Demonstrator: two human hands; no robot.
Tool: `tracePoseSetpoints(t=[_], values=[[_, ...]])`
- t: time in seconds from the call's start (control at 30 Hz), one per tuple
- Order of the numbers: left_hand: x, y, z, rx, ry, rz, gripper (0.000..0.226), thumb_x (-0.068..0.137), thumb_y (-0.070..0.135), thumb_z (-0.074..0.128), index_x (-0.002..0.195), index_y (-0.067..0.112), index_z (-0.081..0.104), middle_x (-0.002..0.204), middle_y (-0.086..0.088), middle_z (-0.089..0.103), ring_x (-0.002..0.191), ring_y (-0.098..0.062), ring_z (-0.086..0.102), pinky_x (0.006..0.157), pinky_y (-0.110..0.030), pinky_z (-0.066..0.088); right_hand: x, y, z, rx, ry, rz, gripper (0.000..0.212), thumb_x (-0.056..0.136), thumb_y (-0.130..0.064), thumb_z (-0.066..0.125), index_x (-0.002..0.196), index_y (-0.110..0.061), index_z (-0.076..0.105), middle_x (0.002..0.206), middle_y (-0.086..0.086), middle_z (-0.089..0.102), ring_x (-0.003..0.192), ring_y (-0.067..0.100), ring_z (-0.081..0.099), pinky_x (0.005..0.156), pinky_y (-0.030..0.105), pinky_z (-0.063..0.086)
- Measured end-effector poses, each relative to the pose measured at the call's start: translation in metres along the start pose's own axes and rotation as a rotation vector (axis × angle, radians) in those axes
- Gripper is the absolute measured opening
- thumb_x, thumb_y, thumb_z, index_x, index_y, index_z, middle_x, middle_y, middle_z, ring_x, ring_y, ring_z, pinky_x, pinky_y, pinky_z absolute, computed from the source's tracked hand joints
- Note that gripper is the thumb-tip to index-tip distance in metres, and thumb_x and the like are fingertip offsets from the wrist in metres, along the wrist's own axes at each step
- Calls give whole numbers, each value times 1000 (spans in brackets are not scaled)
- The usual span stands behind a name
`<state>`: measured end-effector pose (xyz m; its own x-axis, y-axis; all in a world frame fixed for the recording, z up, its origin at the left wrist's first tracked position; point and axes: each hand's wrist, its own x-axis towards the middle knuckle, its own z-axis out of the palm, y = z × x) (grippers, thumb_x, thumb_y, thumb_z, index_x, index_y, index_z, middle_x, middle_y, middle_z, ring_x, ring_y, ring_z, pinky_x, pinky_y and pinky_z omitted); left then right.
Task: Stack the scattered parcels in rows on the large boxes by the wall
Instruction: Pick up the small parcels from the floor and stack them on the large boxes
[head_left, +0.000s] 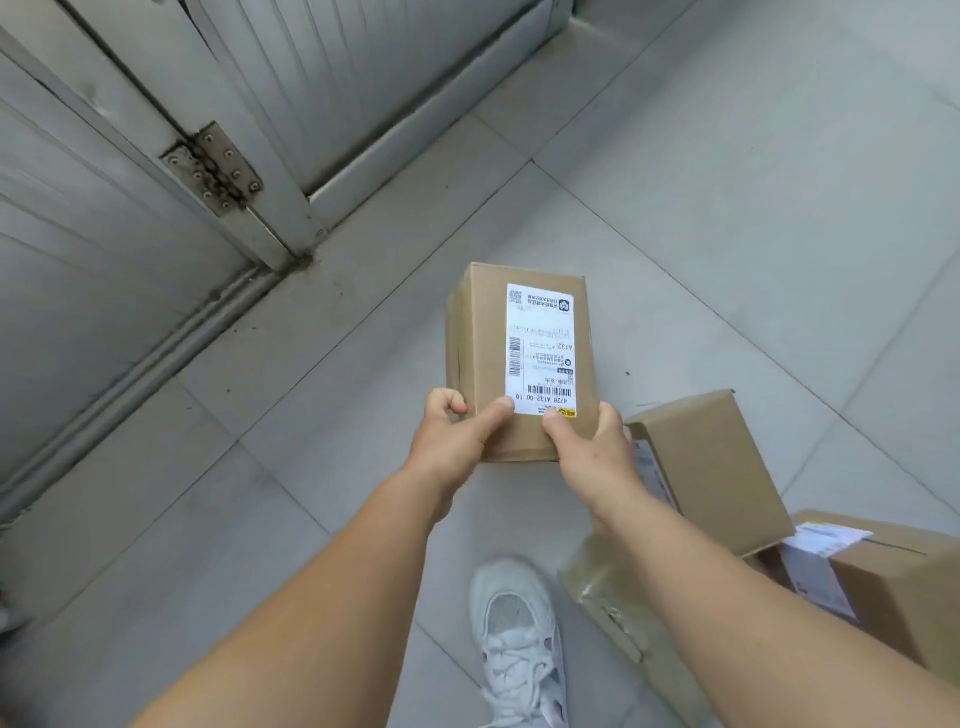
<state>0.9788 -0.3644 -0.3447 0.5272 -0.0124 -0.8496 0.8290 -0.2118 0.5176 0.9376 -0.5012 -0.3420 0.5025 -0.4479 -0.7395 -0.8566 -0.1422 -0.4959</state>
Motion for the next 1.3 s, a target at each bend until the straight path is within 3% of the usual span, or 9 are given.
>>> tracePoseSetpoints(t=[0.13, 0.3, 0.4, 0.5, 0.6, 0.77, 0.93, 1.13, 1.3], values=[[-47, -19, 7, 21, 25, 18, 50, 77, 43, 74, 102, 24, 35, 96, 5, 51, 76, -10, 48, 65, -28, 35, -45, 27, -19, 13, -16, -37, 72, 90, -52, 51, 150, -22, 24, 151, 3, 26, 133, 19, 37, 104, 31, 31], [-93, -63, 3, 84, 96, 5, 93, 62, 55, 75, 136, 34, 23, 129, -2, 50, 109, -21, 54, 86, -33, 42, -89, 75, -32, -96, -82, -82, 68, 97, -45, 42, 154, -23, 12, 159, 1, 18, 144, 18, 21, 114, 34, 19], [-104, -93, -1, 164, 123, -11, 109, 45, 64, 70, 139, 44, 20, 133, 1, 46, 119, -24, 48, 102, -42, 41, -93, 113, -40, -342, -27, -29, 88, 89, -42, 59, 153, -29, 1, 161, 0, 6, 147, 24, 10, 118, 40, 16], [-110, -123, -3, 174, 132, -34, 106, 45, 64, 69, 139, 48, 22, 133, 3, 44, 121, -24, 47, 104, -46, 40, -91, 151, -52, -573, -37, 38, 113, 77, -46, 74, 151, -35, -11, 161, 0, -9, 148, 27, -4, 119, 43, 9], [-113, -149, -2, 140, 140, -55, 105, 46, 64, 71, 139, 50, 23, 134, 4, 43, 122, -23, 46, 104, -45, 41, -88, 185, -63, -813, -50, 101, 126, 72, -49, 77, 147, -37, -23, 157, 6, -25, 146, 34, -14, 115, 50, 9], [-114, -173, -1, 124, 189, -39, 103, 49, 62, 71, 140, 51, 23, 134, 4, 43, 122, -23, 46, 104, -46, 41, -69, 217, -74, -982, -21, 104, 134, 71, -47, 78, 143, -32, -33, 154, 10, -34, 143, 42, -18, 112, 56, 12], [-112, -185, 2, 87, 240, -18, 103, 49, 61, 72, 140, 51, 23, 134, 4, 42, 123, -23, 45, 105, -45, 40, -56, 234, -71, -1033, 8, -13, 137, 70, -48, 79, 140, -29, -37, 154, 11, -32, 144, 40, -17, 110, 56, 17], [-124, -187, 0, 51, 287, -3, 102, 48, 62, 71, 138, 54, 23, 134, 5, 41, 123, -24, 44, 105, -46, 40, -65, 228, -67, -926, 66, -137, 135, 62, -50, 80, 147, -27, -22, 146, 16, -9, 131, 37, 12, 103, 43, 35], [-163, -176, -10, -52, 349, 8, 102, 49, 61, 71, 138, 55, 23, 137, 6, 41, 124, -23, 44, 105, -46, 40, -102, 189, -77, -680, 50, -129, 128, 59, -49, 79, 149, -28, -10, 147, 10, 5, 129, 36, 17, 107, 38, 29]])
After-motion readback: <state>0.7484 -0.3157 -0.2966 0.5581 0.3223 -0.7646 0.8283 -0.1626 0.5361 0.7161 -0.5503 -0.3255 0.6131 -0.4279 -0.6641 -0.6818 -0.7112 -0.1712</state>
